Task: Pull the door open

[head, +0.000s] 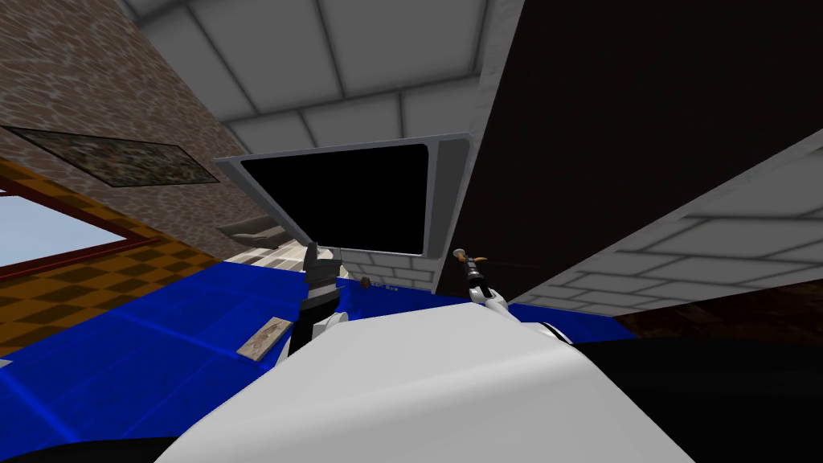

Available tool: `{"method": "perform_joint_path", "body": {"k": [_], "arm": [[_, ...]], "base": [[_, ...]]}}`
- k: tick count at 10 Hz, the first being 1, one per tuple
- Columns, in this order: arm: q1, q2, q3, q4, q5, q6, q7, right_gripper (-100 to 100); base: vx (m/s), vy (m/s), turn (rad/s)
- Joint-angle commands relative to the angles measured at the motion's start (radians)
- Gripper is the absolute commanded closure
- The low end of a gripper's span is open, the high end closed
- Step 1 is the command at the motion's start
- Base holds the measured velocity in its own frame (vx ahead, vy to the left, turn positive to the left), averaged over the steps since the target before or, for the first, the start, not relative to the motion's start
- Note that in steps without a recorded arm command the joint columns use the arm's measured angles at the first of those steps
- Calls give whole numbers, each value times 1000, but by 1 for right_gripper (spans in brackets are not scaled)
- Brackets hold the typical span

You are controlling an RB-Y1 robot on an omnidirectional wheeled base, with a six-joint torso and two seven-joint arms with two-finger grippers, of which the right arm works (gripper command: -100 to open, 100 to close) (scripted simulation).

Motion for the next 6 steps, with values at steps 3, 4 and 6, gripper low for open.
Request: {"method": "perform_joint_path", "body": {"k": [3,4,6], "arm": [[7,-9,14,-2,6,-9,-16,100],[9,-12,18,-3,8,-12,-21,100],[17,-24,36,-6,16,-23,-42,100]], "base": [[-33,-6,32],[-170,-44,99],[-213,-52,101]]}}
